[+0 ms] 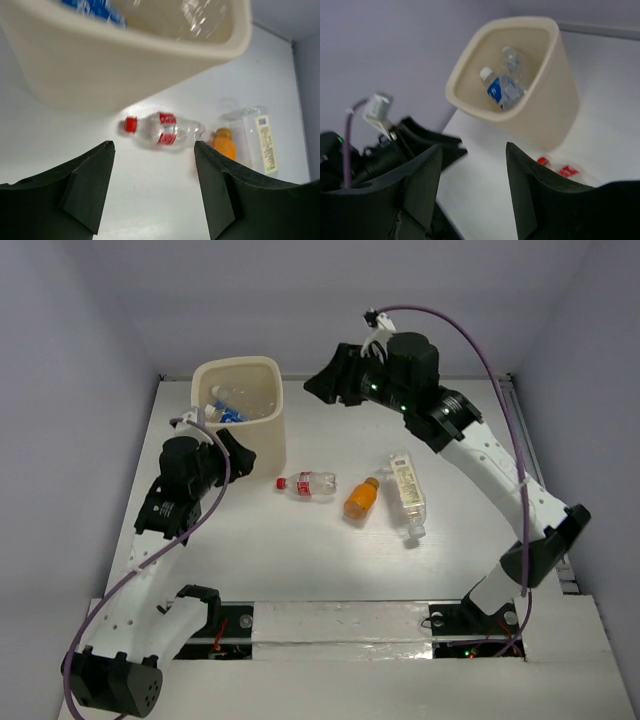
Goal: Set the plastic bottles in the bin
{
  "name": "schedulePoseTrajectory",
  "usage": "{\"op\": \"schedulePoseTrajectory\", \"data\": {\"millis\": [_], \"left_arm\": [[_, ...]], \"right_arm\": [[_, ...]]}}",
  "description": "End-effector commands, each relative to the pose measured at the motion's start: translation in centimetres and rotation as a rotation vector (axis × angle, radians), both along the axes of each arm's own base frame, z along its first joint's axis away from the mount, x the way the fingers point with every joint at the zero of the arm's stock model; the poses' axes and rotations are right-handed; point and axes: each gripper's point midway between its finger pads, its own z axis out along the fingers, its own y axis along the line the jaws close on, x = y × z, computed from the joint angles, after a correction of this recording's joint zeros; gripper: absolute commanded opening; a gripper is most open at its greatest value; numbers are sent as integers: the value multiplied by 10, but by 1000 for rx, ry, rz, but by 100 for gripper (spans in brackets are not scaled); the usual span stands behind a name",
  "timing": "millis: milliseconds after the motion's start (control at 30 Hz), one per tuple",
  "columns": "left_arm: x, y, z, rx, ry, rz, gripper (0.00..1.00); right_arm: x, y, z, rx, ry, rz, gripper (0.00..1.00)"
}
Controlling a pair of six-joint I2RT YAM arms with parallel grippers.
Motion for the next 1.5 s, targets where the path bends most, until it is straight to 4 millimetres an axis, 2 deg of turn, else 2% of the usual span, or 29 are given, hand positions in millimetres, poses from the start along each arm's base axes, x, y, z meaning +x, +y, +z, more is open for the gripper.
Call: {"op": "schedulePoseTrajectory", "data": {"millis": [0, 33, 67, 133, 167, 233, 267, 367, 400, 433, 567, 600, 633, 767, 833, 867, 967, 1000, 1067, 1100, 1233, 1333, 1367, 1433, 1467], "left_arm": [[-23, -7, -22, -55, 69, -23, 61], [-27, -10, -30, -54, 87, -38, 61], [-29, -11, -31, -57, 85, -44, 61], [-37, -20, -39, -60, 98, -87, 60], [-39, -21, -42, -64, 102, -90, 60], [-43, -26, -54, -75, 122, -114, 58], [-45, -32, -55, -89, 120, -135, 58], [-49, -41, -68, -104, 148, -168, 56], [-50, -48, -70, -113, 152, -191, 56], [-51, -51, -72, -113, 158, -202, 56], [-55, -67, -77, -100, 170, -249, 56], [-55, -70, -77, -96, 172, -258, 56], [-58, -75, -75, -94, 168, -276, 56], [-63, -79, -75, -94, 159, -296, 56], [-67, -78, -75, -95, 158, -304, 56], [-70, -77, -79, -92, 163, -308, 56], [-79, -74, -84, -84, 167, -319, 56], [-85, -76, -84, -91, 165, -335, 56], [-89, -79, -78, -102, 147, -353, 57], [-90, -80, -79, -104, 154, -359, 57], [-93, -81, -78, -107, 159, -372, 57], [-93, -81, -78, -98, 163, -375, 57], [-92, -81, -76, -96, 161, -374, 57], [-91, -79, -74, -95, 157, -362, 57], [-90, -79, -68, -100, 148, -357, 57]], "right_arm": [[21, 16, 4, -12, 30, -44, 59], [19, 15, -3, -39, 43, -60, 59], [19, 10, -31, -79, 88, -84, 59], [18, -5, -61, -99, 142, -164, 61], [8, -24, -97, -149, 198, -214, 67], [1, -46, -131, -174, 272, -312, 76], [-12, -64, -163, -217, 323, -352, 87], [-30, -85, -206, -237, 431, -427, 100], [-34, -92, -214, -237, 445, -450, 100], [-41, -97, -238, -256, 493, -470, 100], [-37, -93, -259, -247, 543, -500, 100], [-34, -91, -260, -244, 549, -507, 100], [-27, -92, -270, -250, 571, -537, 100], [-4, -79, -272, -191, 599, -566, 100], [0, -70, -274, -164, 625, -558, 100], [3, -67, -285, -178, 646, -564, 100], [11, -65, -298, -187, 686, -596, 100], [11, -65, -313, -205, 711, -610, 100], [12, -61, -324, -196, 738, -617, 100], [12, -60, -336, -211, 760, -624, 100], [11, -58, -356, -211, 803, -639, 99], [10, -65, -362, -221, 809, -681, 89], [7, -70, -366, -233, 816, -695, 75], [6, -79, -361, -233, 794, -730, 64], [5, -84, -348, -224, 769, -733, 62]]}}
